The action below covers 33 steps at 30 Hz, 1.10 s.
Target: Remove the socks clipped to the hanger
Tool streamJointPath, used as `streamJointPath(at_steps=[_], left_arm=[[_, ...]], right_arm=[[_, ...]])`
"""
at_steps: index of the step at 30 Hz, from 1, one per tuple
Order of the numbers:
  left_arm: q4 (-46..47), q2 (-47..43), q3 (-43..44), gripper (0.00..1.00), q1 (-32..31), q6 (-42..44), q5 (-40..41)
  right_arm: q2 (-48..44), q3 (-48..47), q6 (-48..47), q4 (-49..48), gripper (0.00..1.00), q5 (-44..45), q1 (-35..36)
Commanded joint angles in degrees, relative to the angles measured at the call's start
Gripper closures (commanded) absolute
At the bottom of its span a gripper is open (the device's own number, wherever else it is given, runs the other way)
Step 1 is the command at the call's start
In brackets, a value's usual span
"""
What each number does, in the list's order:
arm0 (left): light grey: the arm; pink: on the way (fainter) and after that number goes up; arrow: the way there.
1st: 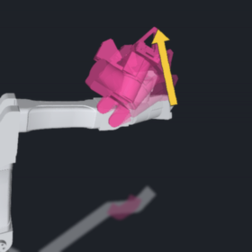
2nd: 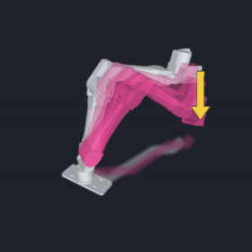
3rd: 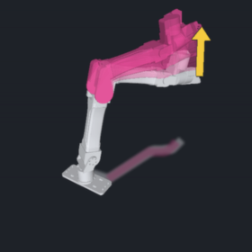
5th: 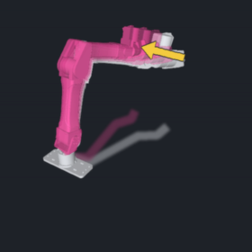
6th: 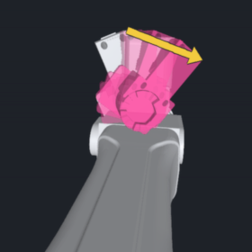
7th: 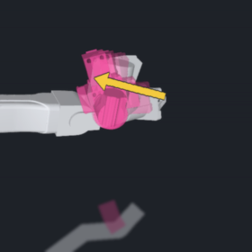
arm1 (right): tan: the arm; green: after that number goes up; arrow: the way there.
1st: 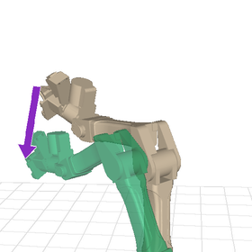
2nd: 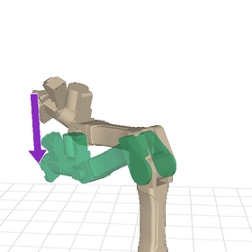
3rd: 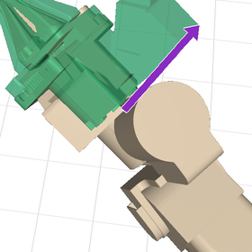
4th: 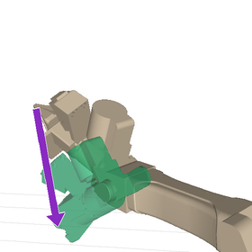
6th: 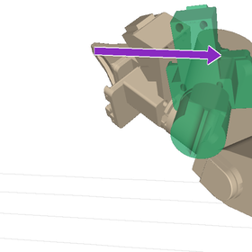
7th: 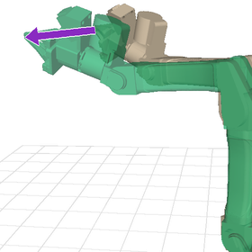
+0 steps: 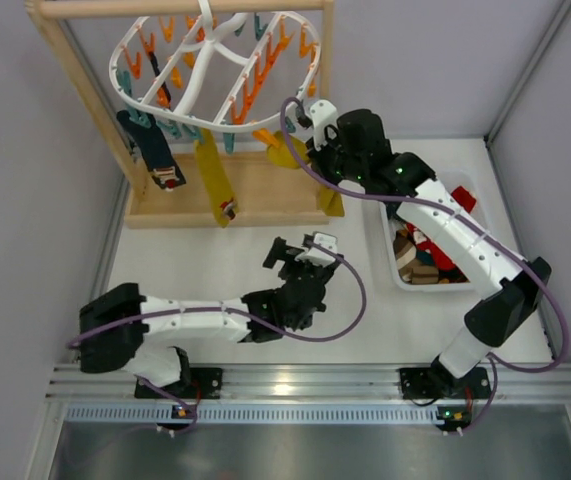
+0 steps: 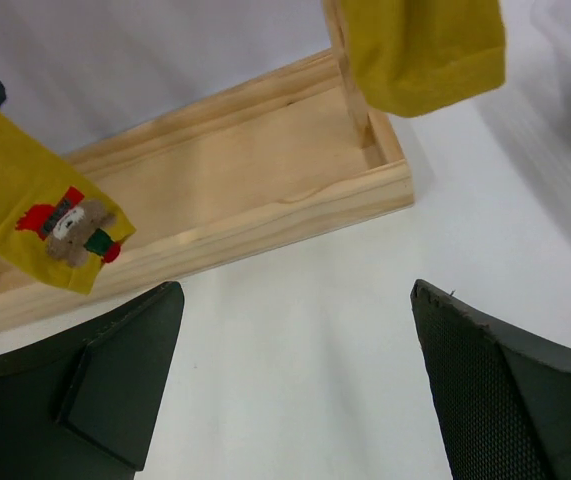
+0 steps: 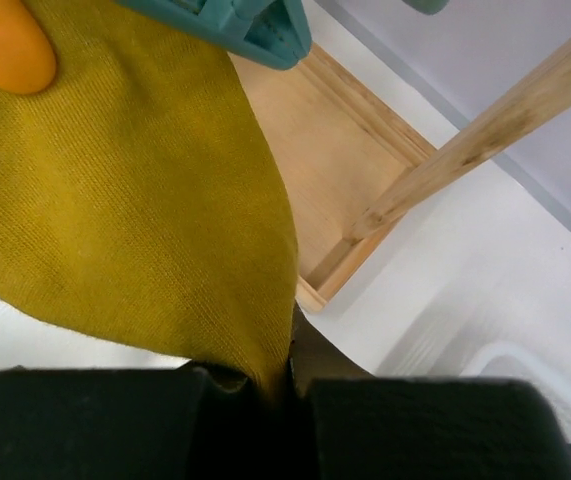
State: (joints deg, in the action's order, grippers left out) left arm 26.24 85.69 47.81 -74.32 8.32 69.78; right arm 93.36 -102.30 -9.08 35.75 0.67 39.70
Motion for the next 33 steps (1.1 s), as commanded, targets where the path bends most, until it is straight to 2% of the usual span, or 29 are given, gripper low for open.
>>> streamJointPath(at_steps=[1,7,11,17,19,21,22,23,26,33], left_arm=[[-11.46,-11.31,-2.54,0.01,0.67,-17.18,-5.78],[-23.85,-30.19,-3.08,0.01,0.67,-27.82,-13.87],[-28.32,-35.24,0.87,0.01,1.55,-28.62,-18.00],[-32.21,-29.63,14.30,0.01,6.64,-31.34,-21.78],[-32.39,-28.30,15.81,0.01,9.96,-34.23,-24.58],[-32.65,-26.28,17.31,0.01,13.57,-38.52,-30.29],[-32.66,-25.41,17.66,0.01,17.68,-39.94,-33.01],[-32.48,-24.70,18.10,0.01,20.07,-41.52,-39.57],[-32.48,-21.36,21.87,0.01,27.55,-46.36,-47.51],[-32.39,-16.44,29.96,0.01,29.67,-45.23,-45.26]], right_arm=[[-3.35,2.36,-1.64,-4.89,1.00,-2.42,-0.77],[-6.43,11.68,-1.99,-10.43,1.00,-6.29,-1.56],[-8.28,16.42,-0.94,-13.07,1.00,-8.57,-1.65],[-12.67,21.43,1.87,-16.93,1.00,-12.18,-1.65],[-14.08,22.14,2.49,-17.03,1.00,-12.97,-1.65],[-14.96,22.93,2.75,-17.11,1.00,-13.58,-1.65],[-15.66,23.20,2.84,-17.11,1.00,-13.76,-1.56],[-16.10,23.72,2.93,-17.20,1.00,-13.76,-1.73],[-16.98,25.04,2.67,-17.20,1.00,-13.32,-1.65],[-17.69,26.72,2.84,-17.82,1.00,-12.53,-0.86]])
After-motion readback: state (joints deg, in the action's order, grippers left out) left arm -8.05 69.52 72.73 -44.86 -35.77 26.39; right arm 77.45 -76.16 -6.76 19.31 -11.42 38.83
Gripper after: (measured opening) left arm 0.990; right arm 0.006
